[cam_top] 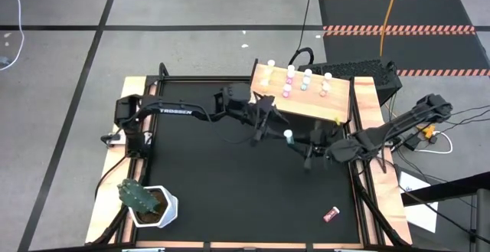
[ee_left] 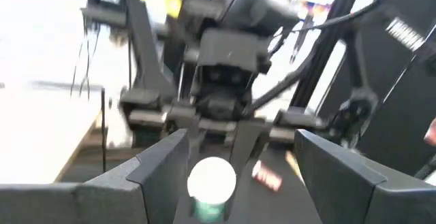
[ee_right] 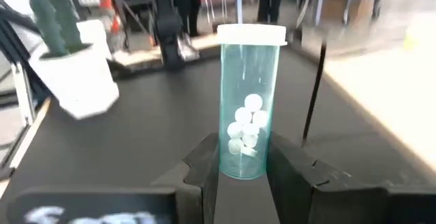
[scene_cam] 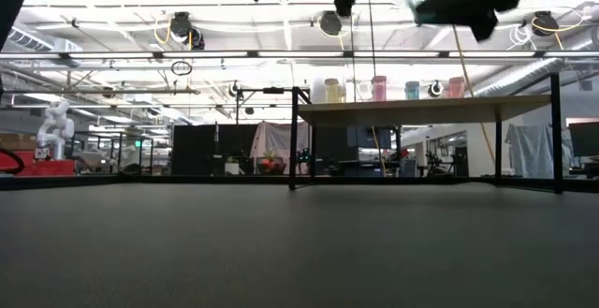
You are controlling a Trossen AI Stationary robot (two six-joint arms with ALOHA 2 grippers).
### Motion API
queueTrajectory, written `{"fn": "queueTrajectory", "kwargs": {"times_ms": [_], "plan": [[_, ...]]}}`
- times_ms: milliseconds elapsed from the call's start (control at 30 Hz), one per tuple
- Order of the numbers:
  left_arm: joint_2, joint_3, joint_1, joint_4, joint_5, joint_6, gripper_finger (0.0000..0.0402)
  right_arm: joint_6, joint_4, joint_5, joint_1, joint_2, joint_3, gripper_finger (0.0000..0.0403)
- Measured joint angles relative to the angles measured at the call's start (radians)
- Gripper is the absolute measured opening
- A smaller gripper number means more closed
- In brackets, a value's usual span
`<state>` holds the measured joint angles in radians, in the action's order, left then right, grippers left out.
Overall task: Pick and place medicine bottles onto shelf by color
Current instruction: Put the green pill bottle on the shelf aligned with the blue pill bottles
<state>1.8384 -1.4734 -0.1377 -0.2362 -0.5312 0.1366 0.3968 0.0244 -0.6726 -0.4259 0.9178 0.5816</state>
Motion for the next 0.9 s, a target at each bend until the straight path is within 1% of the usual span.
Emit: {"fn": "queueTrajectory", "kwargs": {"times_ms": [100, 233, 333, 433, 533, 667, 767, 900], "plan": [[-0.024, 0.0, 0.004, -0.067, 0.002, 0.007, 0.0266, -0.135, 0.095, -0.038, 0.001, -0.017, 0.0, 0.0095], [-0.041, 0.0, 0.003, -0.084, 0.06, 0.018, 0.0266, -0.315, 0.249, -0.051, 0.014, -0.025, 0.0, 0.0095], [-0.038, 0.0, 0.004, -0.1, 0.071, 0.028, 0.0266, -0.435, 0.348, -0.051, 0.031, -0.022, 0.0, 0.0095], [-0.039, 0.0, 0.019, -0.108, 0.086, -0.002, 0.0266, -0.507, 0.4, -0.034, 0.054, -0.013, 0.0, 0.0095], [-0.038, 0.0, 0.035, -0.11, 0.12, -0.035, 0.0262, -0.517, 0.421, -0.032, 0.068, -0.007, 0.0, 0.0095], [-0.038, 0.0, 0.044, -0.136, 0.157, -0.052, 0.0229, -0.519, 0.422, -0.031, 0.072, -0.005, 0.001, 0.0095], [-0.038, 0.0, 0.045, -0.136, 0.184, -0.052, 0.0191, -0.522, 0.416, -0.03, 0.072, -0.003, 0.0, 0.0095], [-0.038, 0.0, 0.044, -0.134, 0.193, -0.062, 0.0148, -0.522, 0.414, -0.03, 0.073, -0.004, 0.0, 0.0095]]}}
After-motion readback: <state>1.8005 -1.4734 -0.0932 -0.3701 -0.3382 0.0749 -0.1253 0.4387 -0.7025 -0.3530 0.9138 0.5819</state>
